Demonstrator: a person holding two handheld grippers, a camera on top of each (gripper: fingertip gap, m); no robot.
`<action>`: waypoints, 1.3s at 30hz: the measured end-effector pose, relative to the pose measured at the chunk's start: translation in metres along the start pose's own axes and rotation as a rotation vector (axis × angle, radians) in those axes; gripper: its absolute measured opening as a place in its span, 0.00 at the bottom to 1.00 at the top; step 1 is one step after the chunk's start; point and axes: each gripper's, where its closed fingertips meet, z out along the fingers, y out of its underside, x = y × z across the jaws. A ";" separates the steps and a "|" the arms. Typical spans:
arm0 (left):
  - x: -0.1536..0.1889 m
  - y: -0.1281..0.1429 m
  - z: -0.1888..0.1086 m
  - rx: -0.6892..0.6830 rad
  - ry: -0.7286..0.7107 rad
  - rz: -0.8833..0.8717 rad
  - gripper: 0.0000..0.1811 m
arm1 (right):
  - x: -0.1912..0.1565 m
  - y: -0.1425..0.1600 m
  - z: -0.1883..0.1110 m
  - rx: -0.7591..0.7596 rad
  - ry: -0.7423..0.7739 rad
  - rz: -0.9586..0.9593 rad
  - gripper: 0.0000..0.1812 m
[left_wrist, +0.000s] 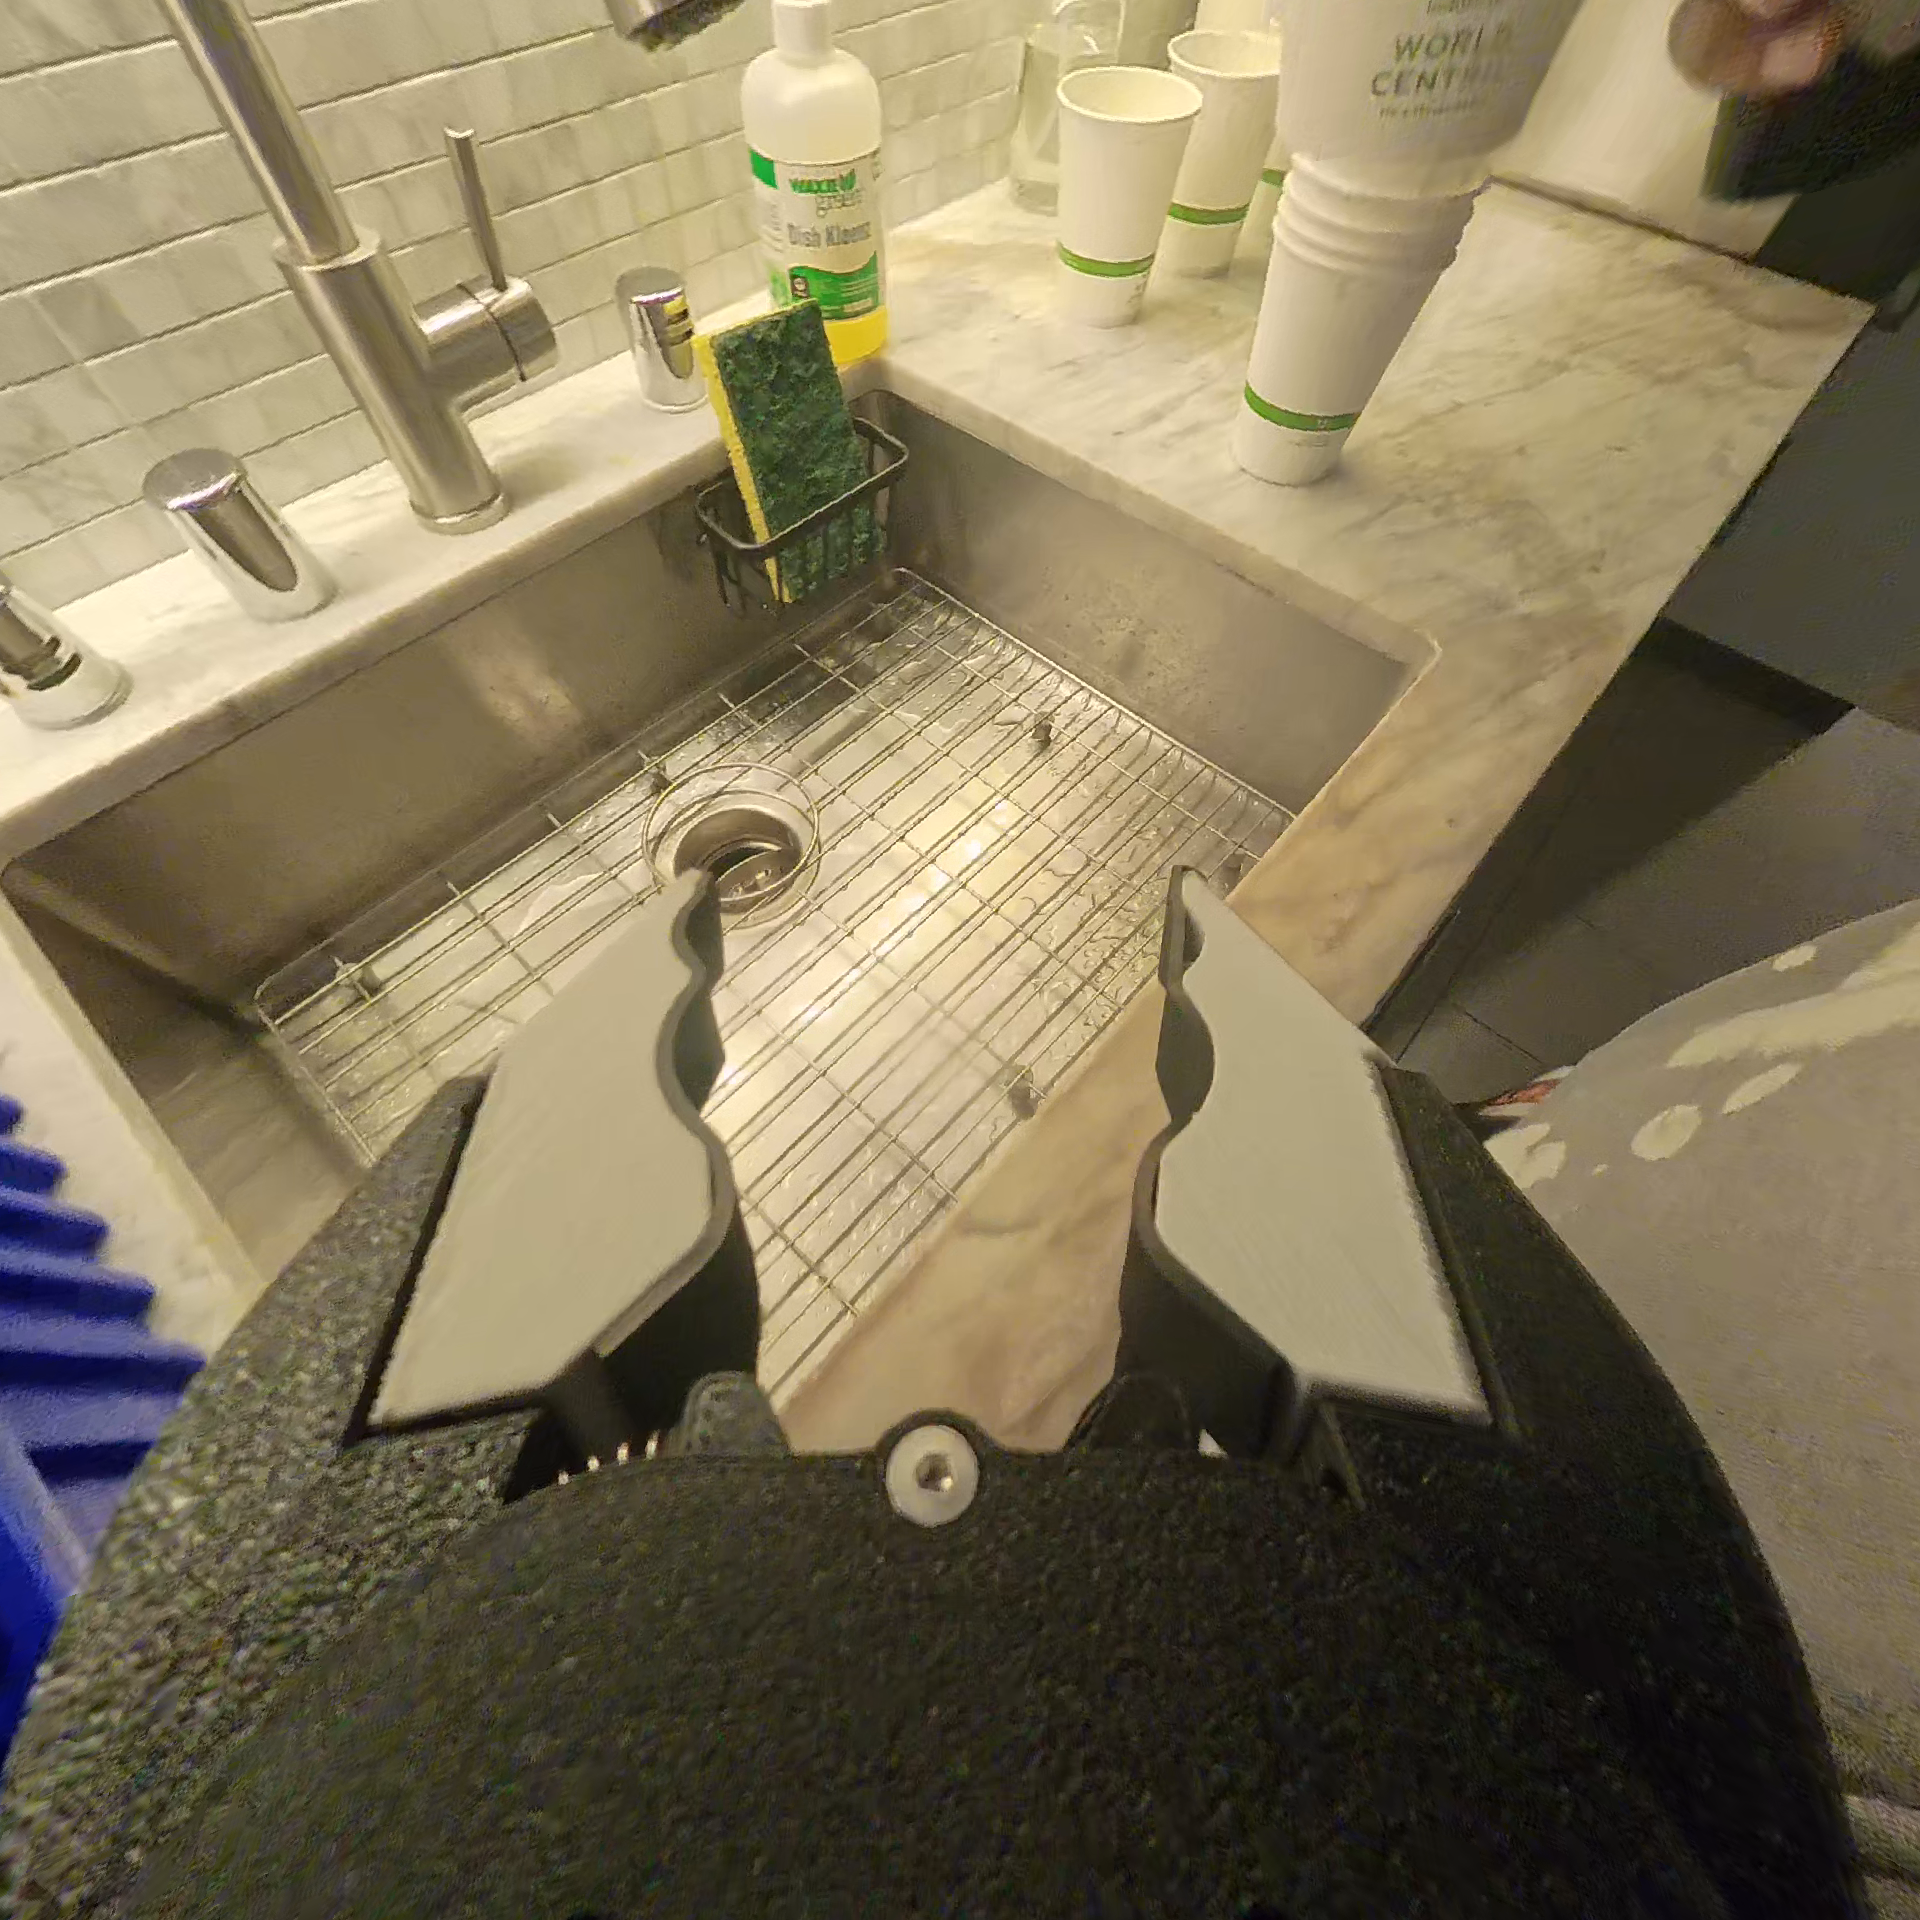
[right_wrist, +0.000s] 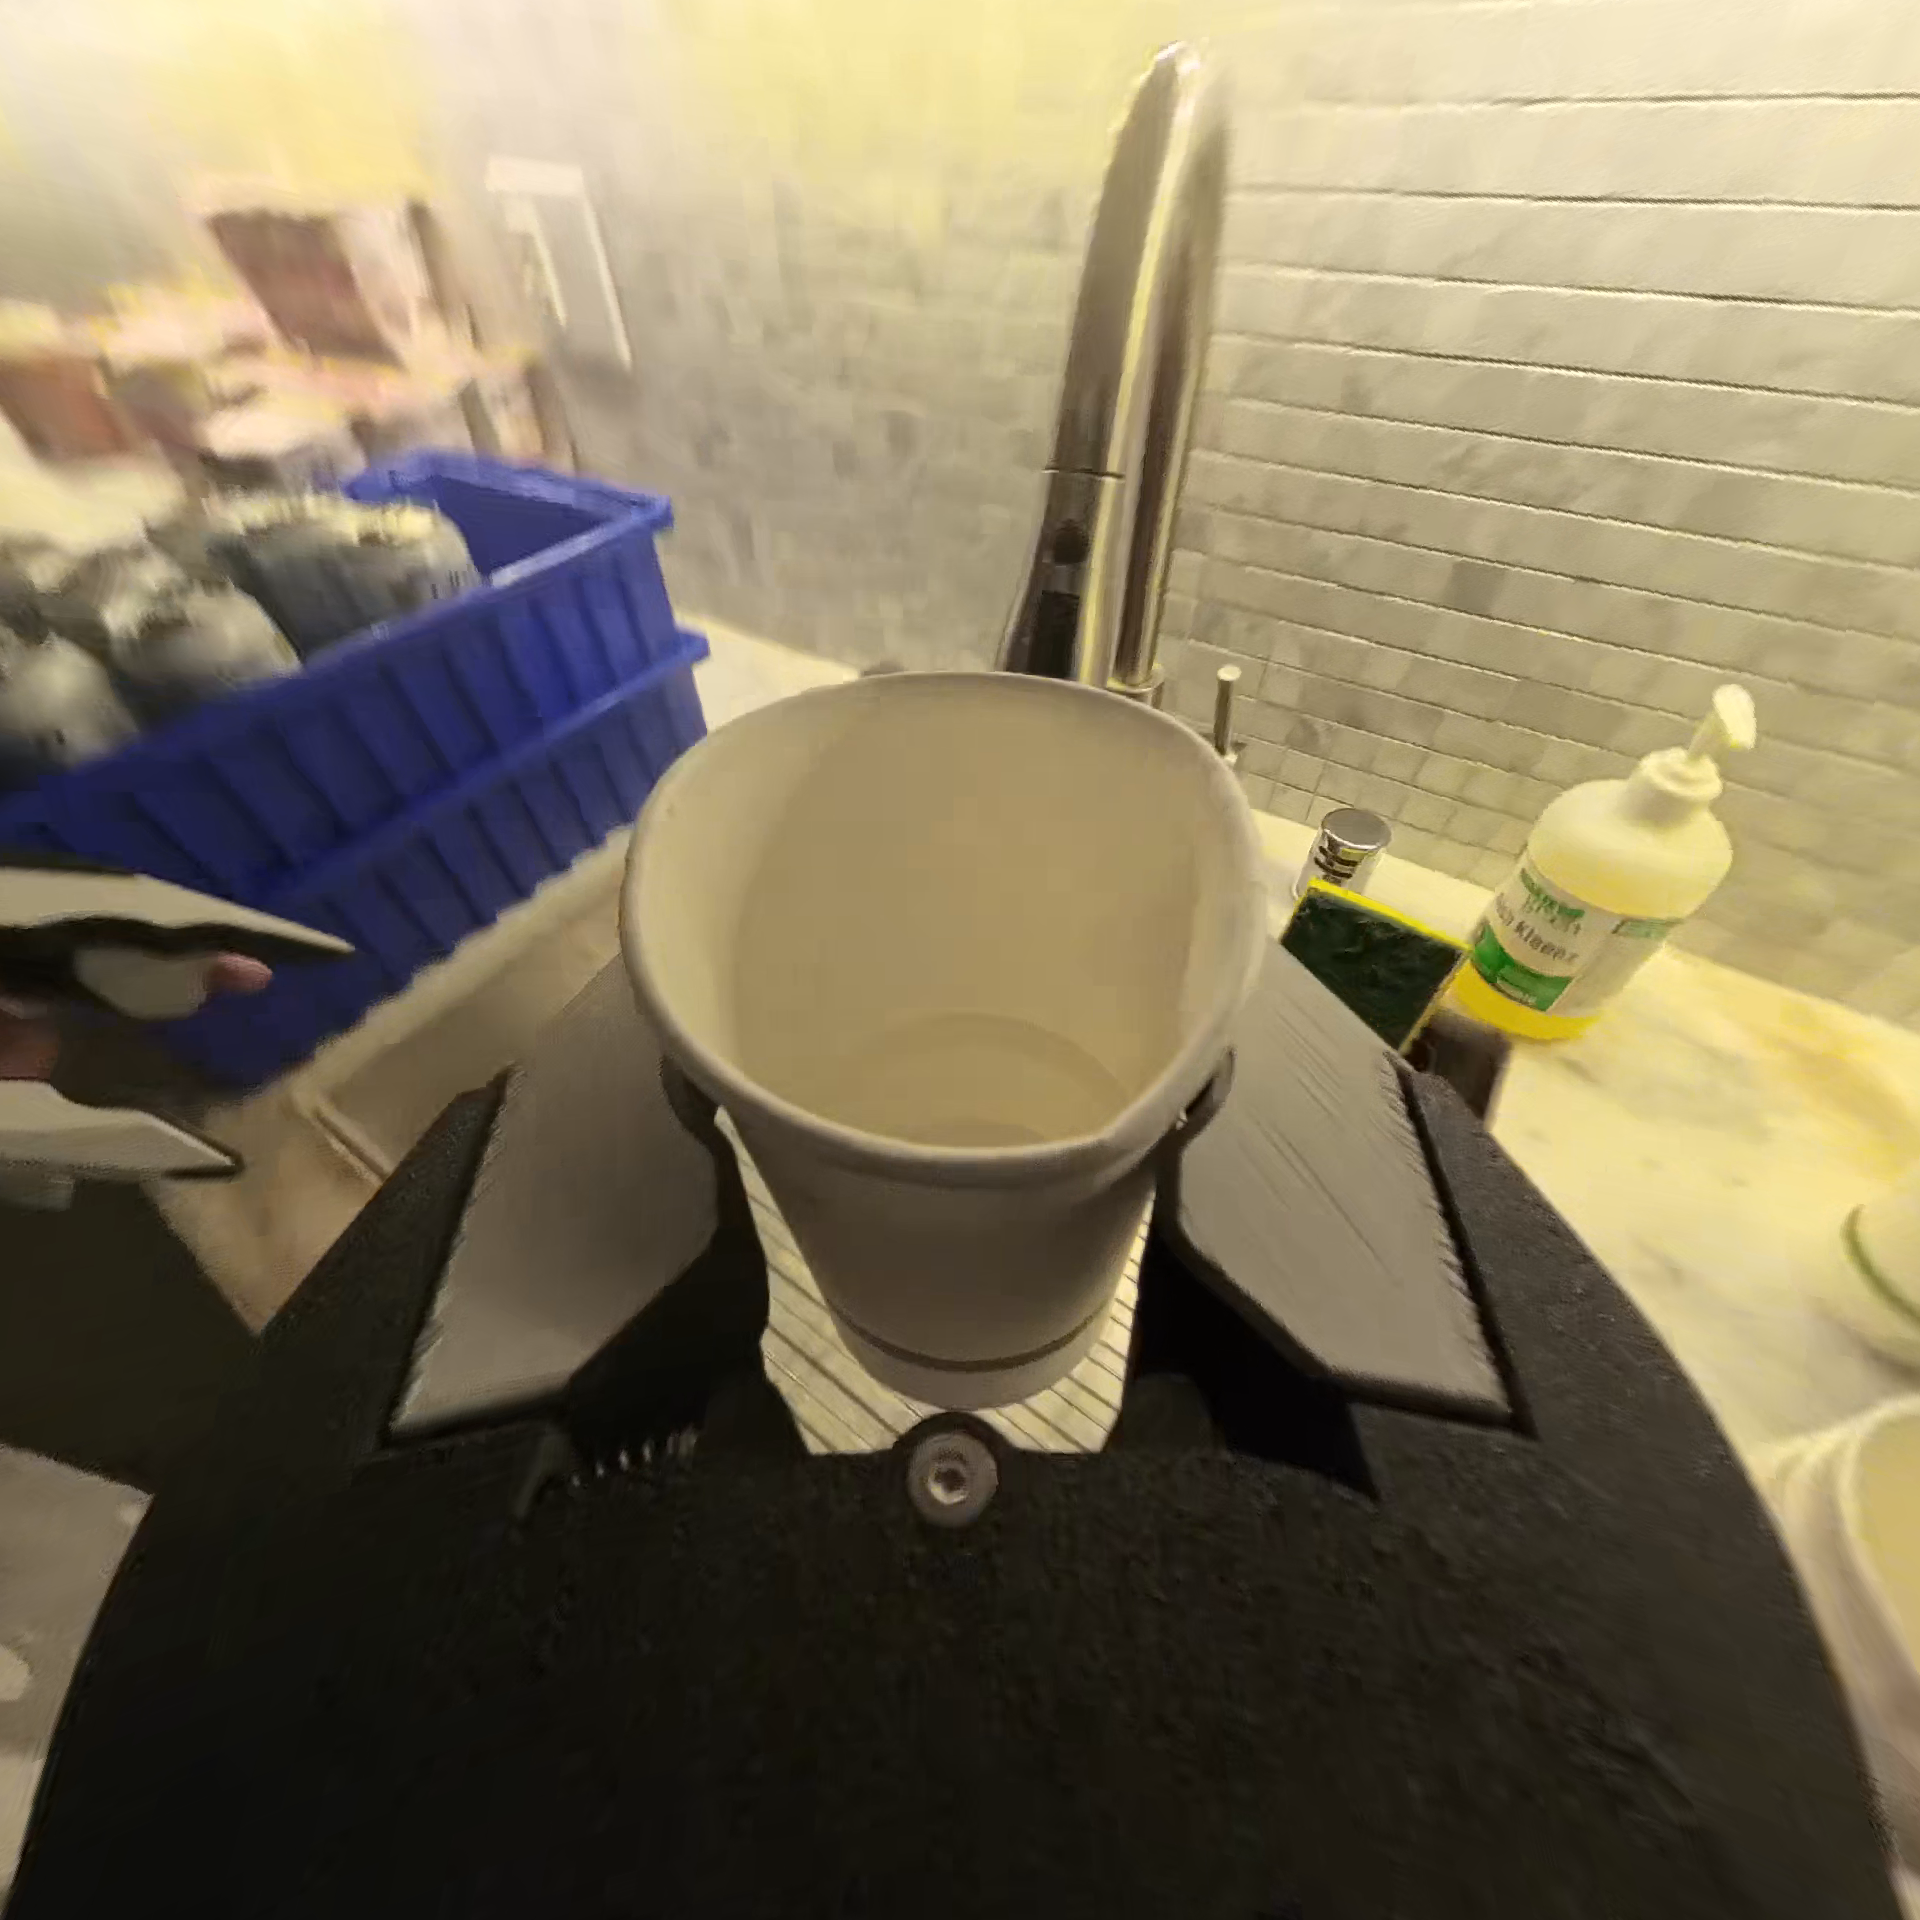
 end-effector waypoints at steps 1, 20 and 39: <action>0.003 -0.005 0.005 -0.001 0.004 0.008 0.46 | 0.005 0.004 -0.010 0.055 0.013 0.047 0.47; 0.072 -0.082 0.104 0.025 -0.023 -0.003 0.46 | 0.232 0.017 -0.156 0.425 0.367 0.086 0.49; 0.085 -0.093 0.142 -0.039 -0.152 -0.054 0.46 | 0.250 0.099 -0.065 0.083 0.216 0.039 0.70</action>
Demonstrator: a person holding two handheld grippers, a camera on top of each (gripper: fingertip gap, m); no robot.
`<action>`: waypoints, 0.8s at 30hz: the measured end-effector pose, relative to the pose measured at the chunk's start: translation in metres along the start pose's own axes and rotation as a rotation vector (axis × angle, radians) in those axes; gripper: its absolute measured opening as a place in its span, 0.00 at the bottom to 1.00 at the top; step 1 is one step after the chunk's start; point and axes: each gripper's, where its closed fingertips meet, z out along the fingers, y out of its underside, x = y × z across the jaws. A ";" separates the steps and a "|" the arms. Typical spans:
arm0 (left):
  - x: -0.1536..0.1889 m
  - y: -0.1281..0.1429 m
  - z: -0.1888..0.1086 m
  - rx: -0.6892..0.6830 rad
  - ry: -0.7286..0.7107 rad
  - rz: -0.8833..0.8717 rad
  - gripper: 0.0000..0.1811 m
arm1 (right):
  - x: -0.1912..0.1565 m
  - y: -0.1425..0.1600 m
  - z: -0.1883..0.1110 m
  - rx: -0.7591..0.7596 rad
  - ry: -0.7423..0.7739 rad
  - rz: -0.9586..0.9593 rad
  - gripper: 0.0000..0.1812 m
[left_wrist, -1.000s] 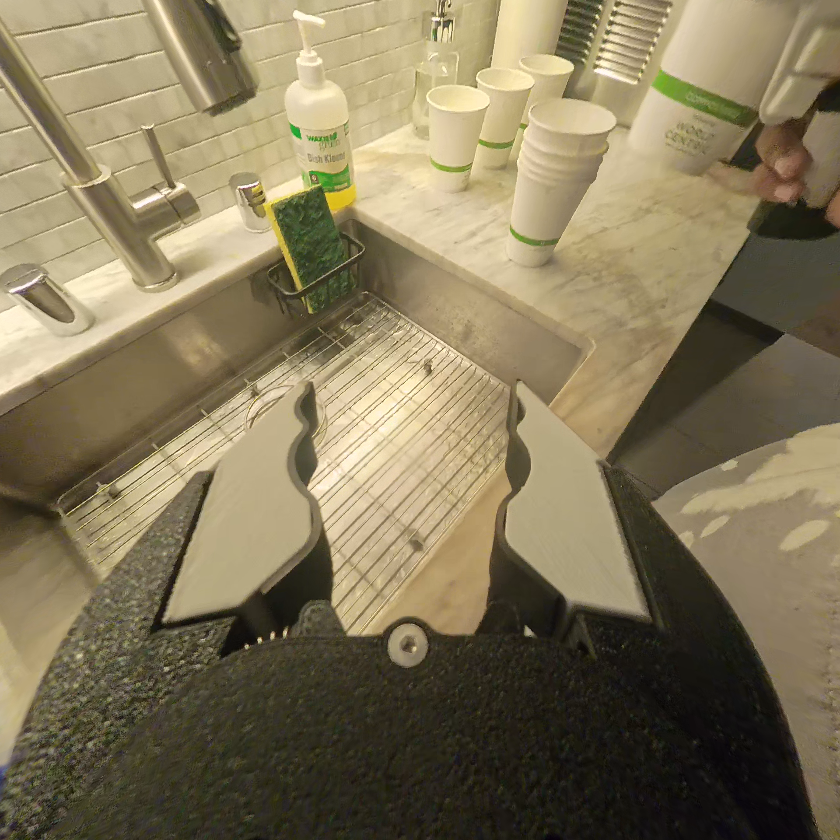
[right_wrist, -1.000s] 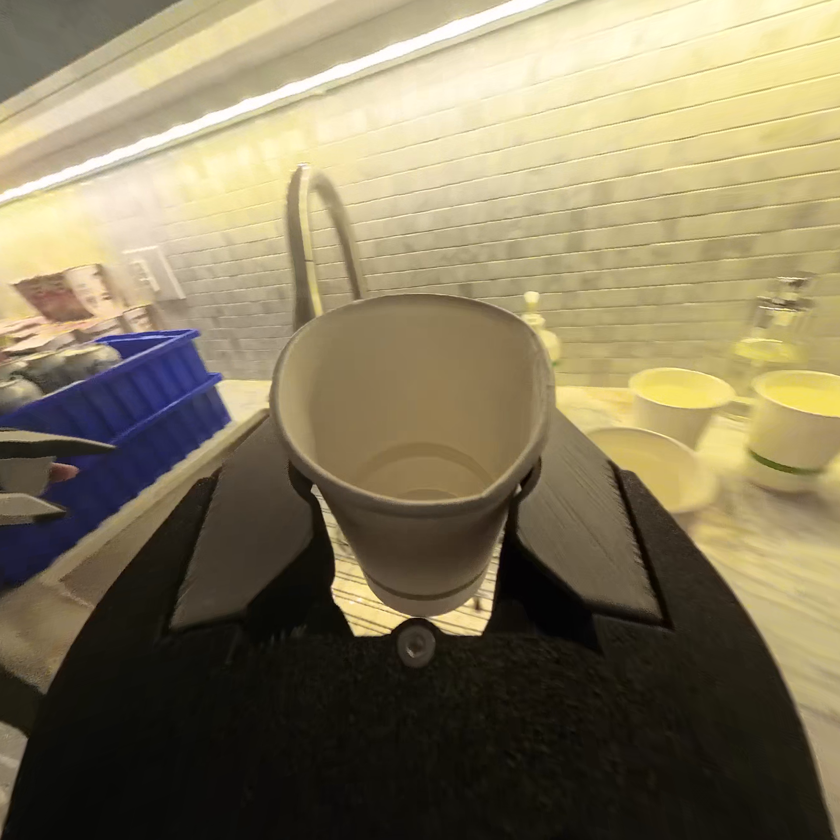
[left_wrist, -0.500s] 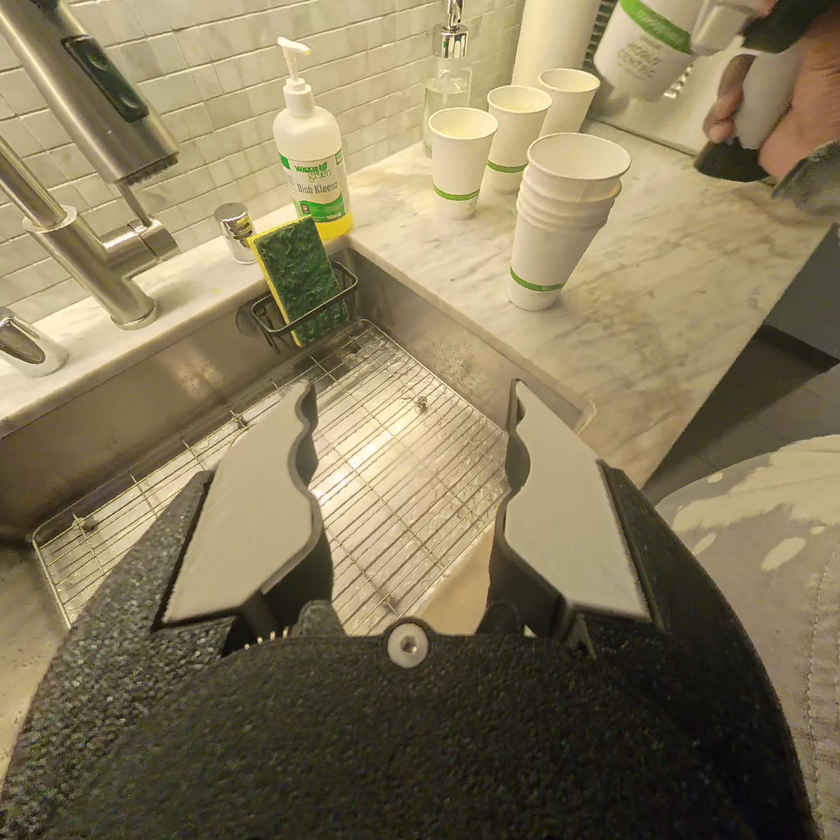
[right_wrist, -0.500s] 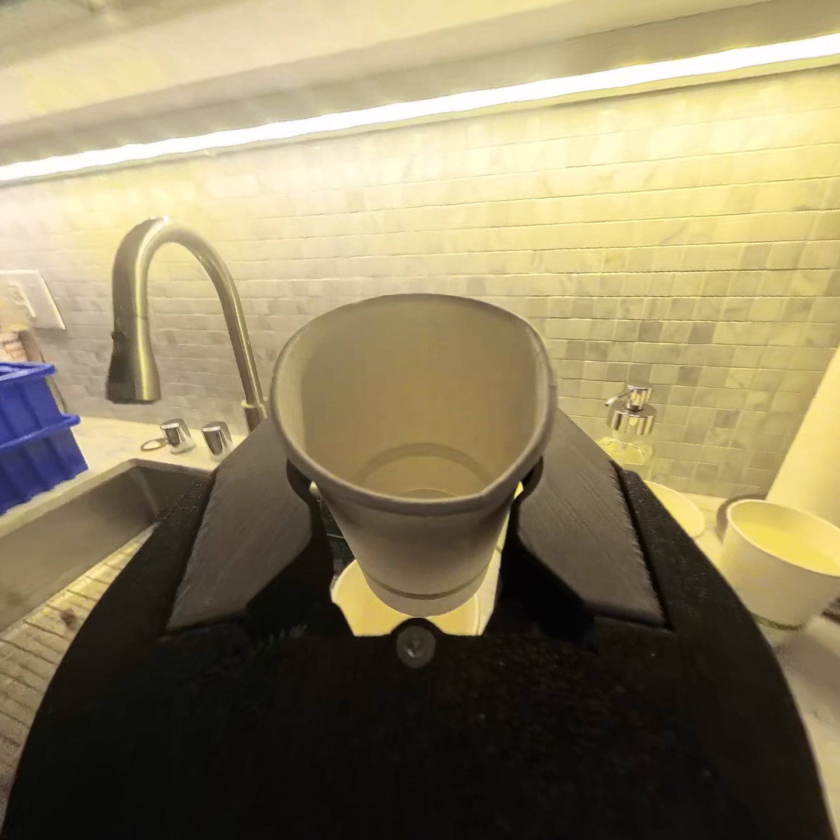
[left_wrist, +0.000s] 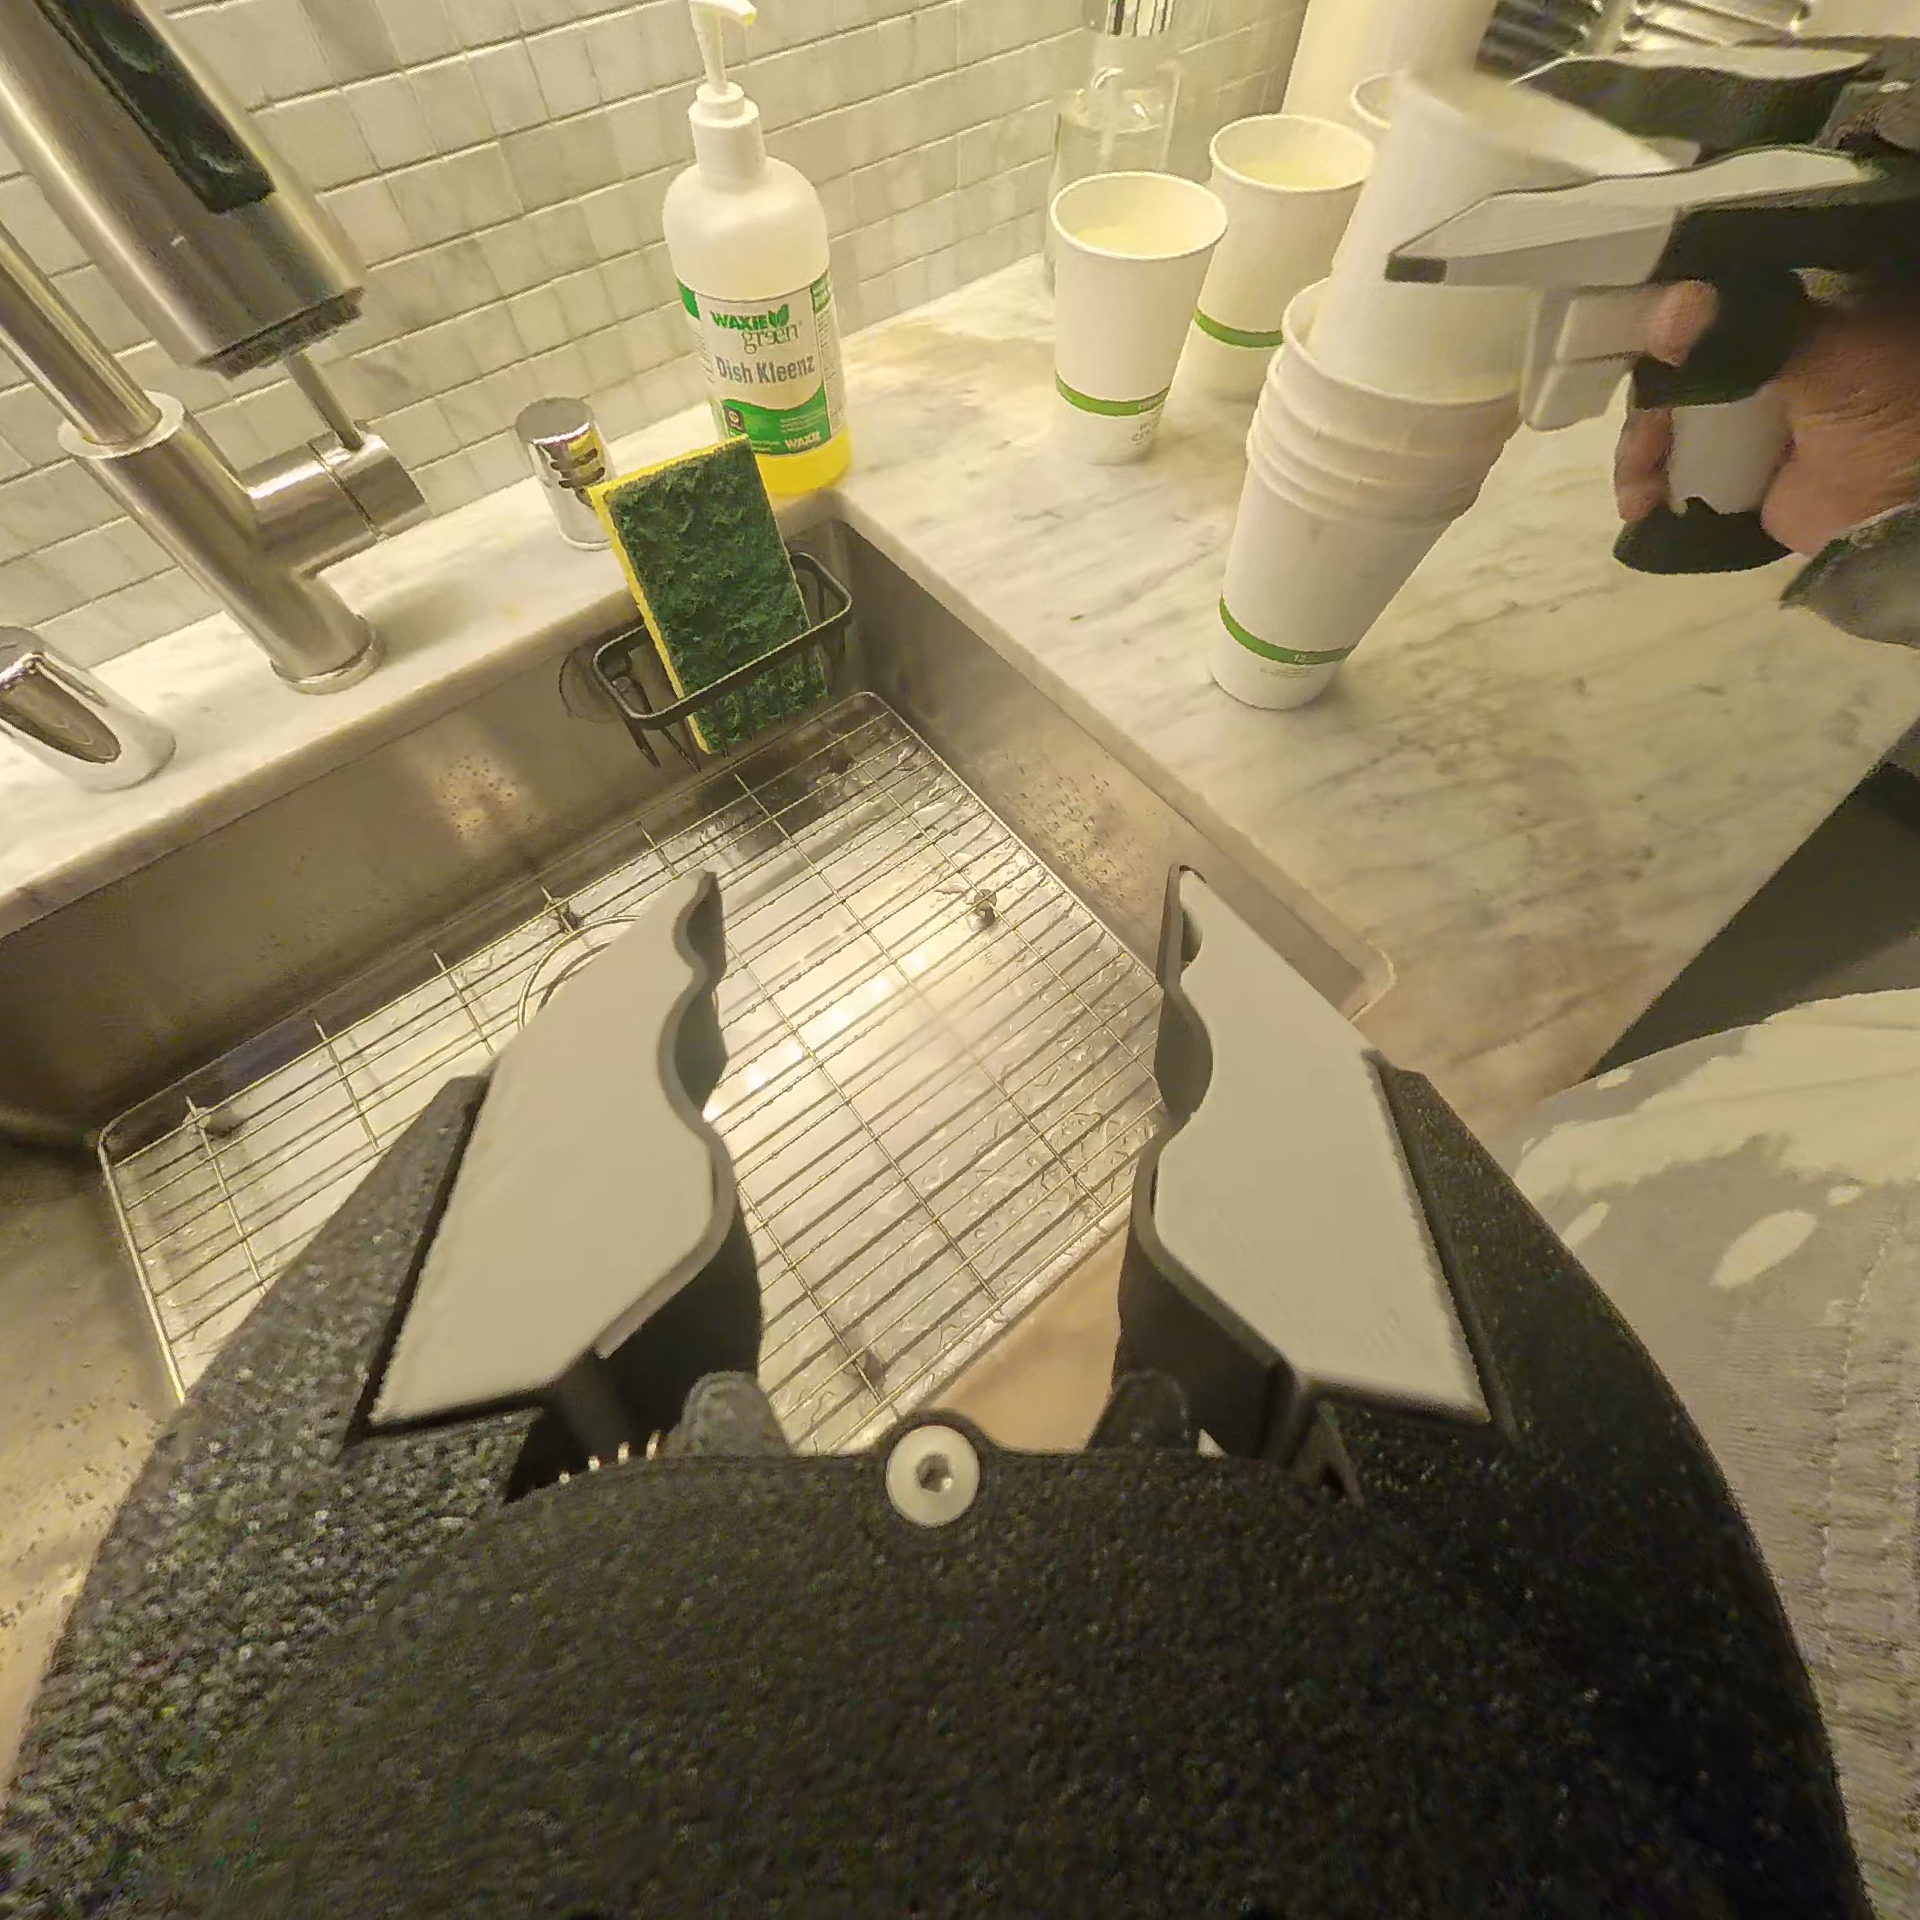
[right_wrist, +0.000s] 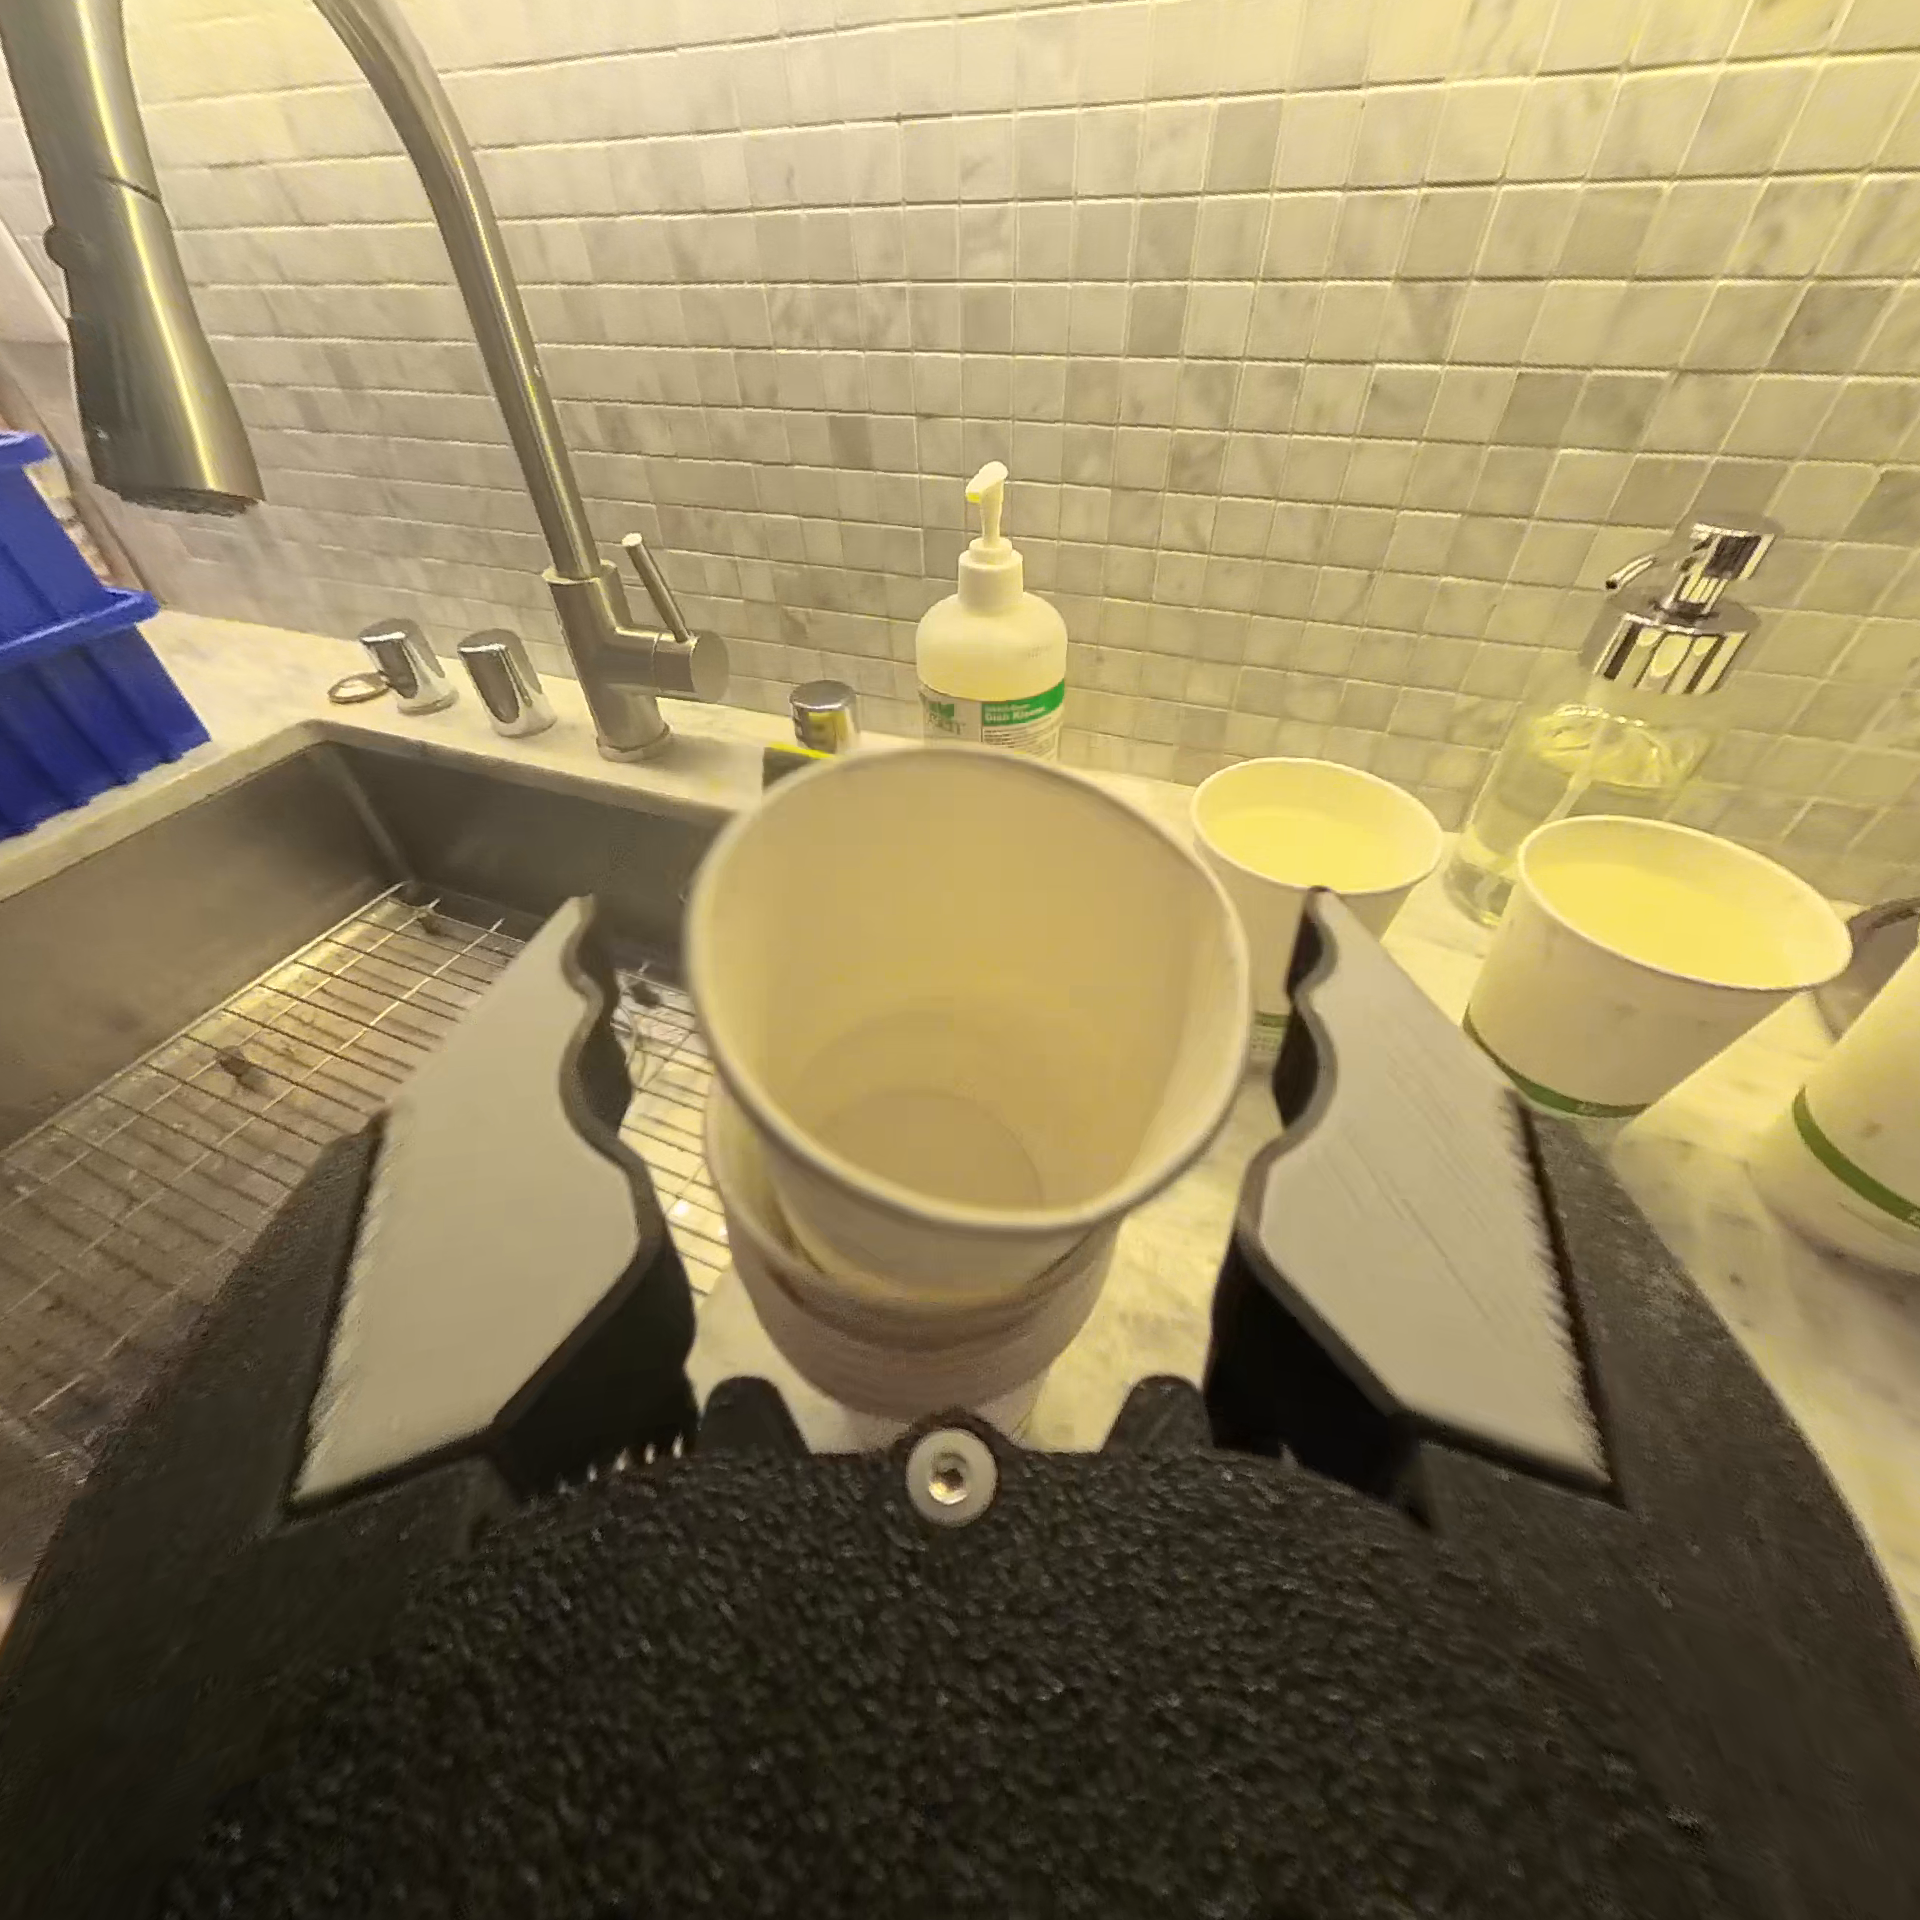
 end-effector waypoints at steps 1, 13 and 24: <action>0.001 -0.001 0.002 -0.003 0.002 0.004 0.46 | 0.000 0.001 -0.002 -0.006 -0.009 0.012 0.74; 0.010 -0.017 0.028 -0.011 0.024 0.035 0.46 | 0.104 -0.002 -0.048 0.092 0.100 0.205 0.58; 0.011 -0.018 0.037 -0.039 0.005 0.031 0.46 | 0.126 0.092 0.064 -0.221 -0.002 0.035 0.41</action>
